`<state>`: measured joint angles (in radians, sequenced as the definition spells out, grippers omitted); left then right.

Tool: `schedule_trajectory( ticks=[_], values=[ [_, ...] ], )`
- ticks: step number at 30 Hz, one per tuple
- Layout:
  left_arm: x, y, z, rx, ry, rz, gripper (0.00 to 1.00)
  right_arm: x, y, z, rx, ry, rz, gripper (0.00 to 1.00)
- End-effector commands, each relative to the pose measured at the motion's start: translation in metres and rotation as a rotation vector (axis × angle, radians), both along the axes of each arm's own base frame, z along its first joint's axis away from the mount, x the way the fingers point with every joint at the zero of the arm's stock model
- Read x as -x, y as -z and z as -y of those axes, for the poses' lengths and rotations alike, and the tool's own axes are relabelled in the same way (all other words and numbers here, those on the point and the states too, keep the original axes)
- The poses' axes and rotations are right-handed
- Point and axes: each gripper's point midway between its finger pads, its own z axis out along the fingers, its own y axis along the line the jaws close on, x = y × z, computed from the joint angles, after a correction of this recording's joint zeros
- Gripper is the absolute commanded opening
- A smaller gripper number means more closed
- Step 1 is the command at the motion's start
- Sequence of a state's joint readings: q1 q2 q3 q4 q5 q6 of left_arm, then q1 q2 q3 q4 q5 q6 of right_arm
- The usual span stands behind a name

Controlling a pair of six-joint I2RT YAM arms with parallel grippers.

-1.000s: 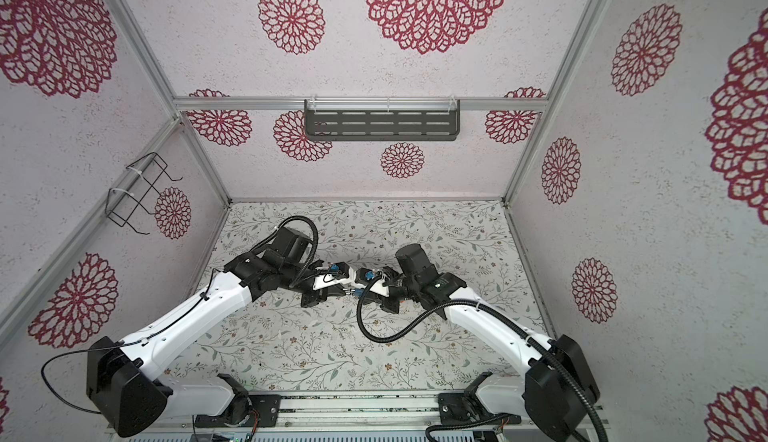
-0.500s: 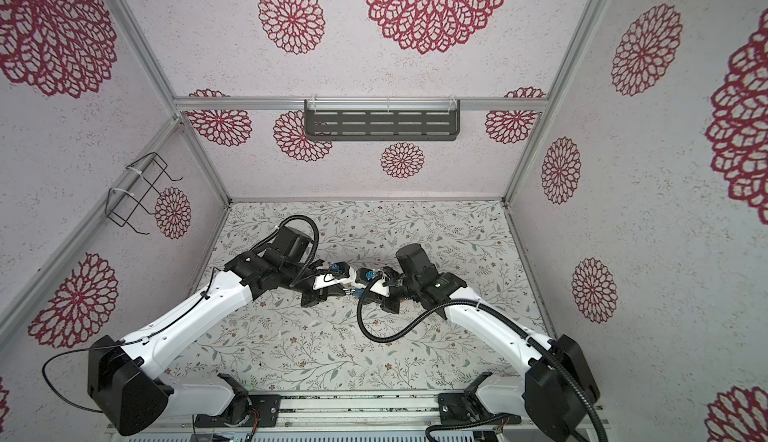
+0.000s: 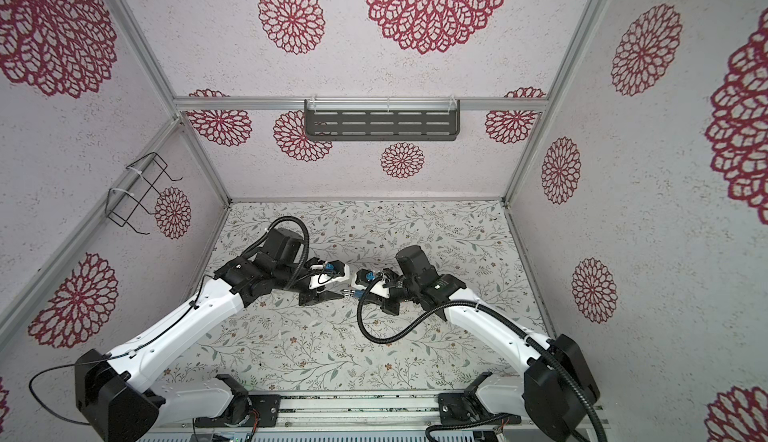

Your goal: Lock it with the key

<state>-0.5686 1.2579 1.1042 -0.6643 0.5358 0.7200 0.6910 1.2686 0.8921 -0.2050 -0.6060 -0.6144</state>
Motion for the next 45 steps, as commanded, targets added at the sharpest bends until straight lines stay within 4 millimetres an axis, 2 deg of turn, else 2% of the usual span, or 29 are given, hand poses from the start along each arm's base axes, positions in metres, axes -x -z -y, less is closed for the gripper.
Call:
schedule_trajectory(
  ticks=[1, 2, 6, 13, 19, 26, 32, 37, 45],
  values=[
    [-0.010, -0.018, -0.006, 0.098, -0.087, 0.050, 0.69, 0.000, -0.024, -0.005, -0.084, -0.004, 0.023, 0.02],
    [-0.016, -0.024, -0.007, 0.141, -0.128, 0.071, 1.00, 0.000, -0.025, -0.006, -0.093, -0.001, 0.021, 0.02],
    [-0.029, -0.033, -0.017, 0.240, -0.280, 0.085, 0.97, -0.002, -0.024, -0.008, -0.111, 0.007, 0.010, 0.02],
    [-0.055, -0.043, -0.045, 0.379, -0.544, 0.039, 0.97, -0.006, -0.028, -0.010, -0.137, 0.027, 0.001, 0.01],
    [-0.035, -0.042, -0.042, 0.462, -0.468, 0.082, 0.97, -0.007, -0.032, -0.013, -0.170, 0.032, -0.037, 0.01],
    [-0.015, -0.033, -0.031, 0.402, -0.401, 0.177, 0.99, -0.006, -0.036, -0.018, -0.187, 0.016, -0.077, 0.01],
    [-0.010, -0.021, -0.020, 0.333, -0.366, 0.214, 0.78, -0.007, -0.037, -0.021, -0.191, 0.017, -0.100, 0.01],
    [-0.014, -0.018, -0.017, 0.305, -0.380, 0.238, 0.58, -0.006, -0.041, -0.020, -0.201, 0.018, -0.093, 0.01],
    [-0.010, -0.017, -0.008, 0.297, -0.345, 0.230, 0.44, -0.005, -0.043, -0.019, -0.207, 0.017, -0.091, 0.00]
  ],
)
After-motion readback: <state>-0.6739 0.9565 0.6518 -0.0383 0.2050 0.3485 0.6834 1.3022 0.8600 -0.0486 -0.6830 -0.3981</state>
